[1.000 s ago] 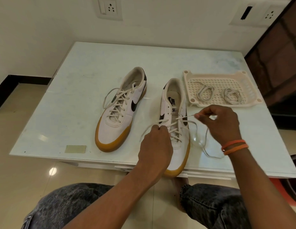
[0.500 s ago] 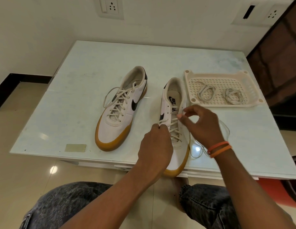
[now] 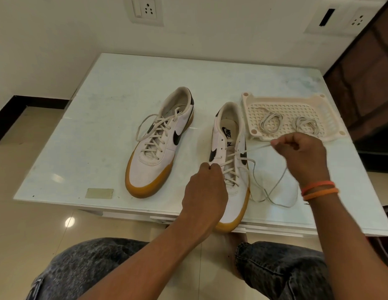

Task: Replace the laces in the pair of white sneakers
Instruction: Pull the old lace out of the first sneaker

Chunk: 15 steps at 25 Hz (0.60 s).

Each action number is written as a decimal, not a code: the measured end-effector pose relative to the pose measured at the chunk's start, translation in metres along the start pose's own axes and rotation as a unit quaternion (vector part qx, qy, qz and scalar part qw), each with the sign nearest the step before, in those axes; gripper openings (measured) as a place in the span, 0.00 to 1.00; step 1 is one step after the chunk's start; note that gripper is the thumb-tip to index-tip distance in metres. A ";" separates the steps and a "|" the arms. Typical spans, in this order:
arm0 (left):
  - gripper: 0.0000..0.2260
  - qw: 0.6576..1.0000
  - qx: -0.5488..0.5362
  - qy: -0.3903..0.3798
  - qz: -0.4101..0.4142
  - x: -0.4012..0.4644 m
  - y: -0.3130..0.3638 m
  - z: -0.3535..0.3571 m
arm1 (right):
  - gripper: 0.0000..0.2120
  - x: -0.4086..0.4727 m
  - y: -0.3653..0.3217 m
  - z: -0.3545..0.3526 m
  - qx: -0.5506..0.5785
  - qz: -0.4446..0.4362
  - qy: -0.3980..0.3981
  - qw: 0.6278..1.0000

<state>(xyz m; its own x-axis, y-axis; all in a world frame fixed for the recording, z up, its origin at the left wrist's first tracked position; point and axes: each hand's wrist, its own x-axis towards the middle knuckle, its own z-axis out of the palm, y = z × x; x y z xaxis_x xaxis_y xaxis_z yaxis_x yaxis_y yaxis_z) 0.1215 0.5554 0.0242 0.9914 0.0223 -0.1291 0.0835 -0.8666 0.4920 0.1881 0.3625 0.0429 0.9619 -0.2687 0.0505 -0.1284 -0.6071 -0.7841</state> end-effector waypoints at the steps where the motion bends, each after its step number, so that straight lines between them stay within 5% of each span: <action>1: 0.10 1.000 0.001 0.000 0.000 0.001 0.000 0.001 | 0.04 0.001 0.003 -0.007 0.020 0.016 0.000 1.000; 6: 0.11 1.000 -0.008 0.018 0.015 0.003 -0.005 0.002 | 0.05 -0.010 0.001 0.007 -0.066 -0.003 -0.093 0.993; 9: 0.15 0.998 -0.036 0.056 0.004 0.014 -0.011 -0.003 | 0.12 -0.015 -0.006 0.030 -0.056 -0.062 -0.096 0.992; 15: 0.18 0.991 -0.088 0.098 -0.025 0.031 -0.006 -0.002 | 0.05 -0.028 -0.007 0.059 -0.050 -0.110 -0.066 0.990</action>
<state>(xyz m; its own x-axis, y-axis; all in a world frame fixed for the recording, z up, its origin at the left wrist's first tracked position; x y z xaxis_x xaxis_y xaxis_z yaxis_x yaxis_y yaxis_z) 0.1517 0.5624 0.0187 0.9845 0.1754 0.0041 0.1332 -0.7621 0.6336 0.1767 0.4187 0.0108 0.9917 -0.0253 0.1263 0.0706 -0.7133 -0.6973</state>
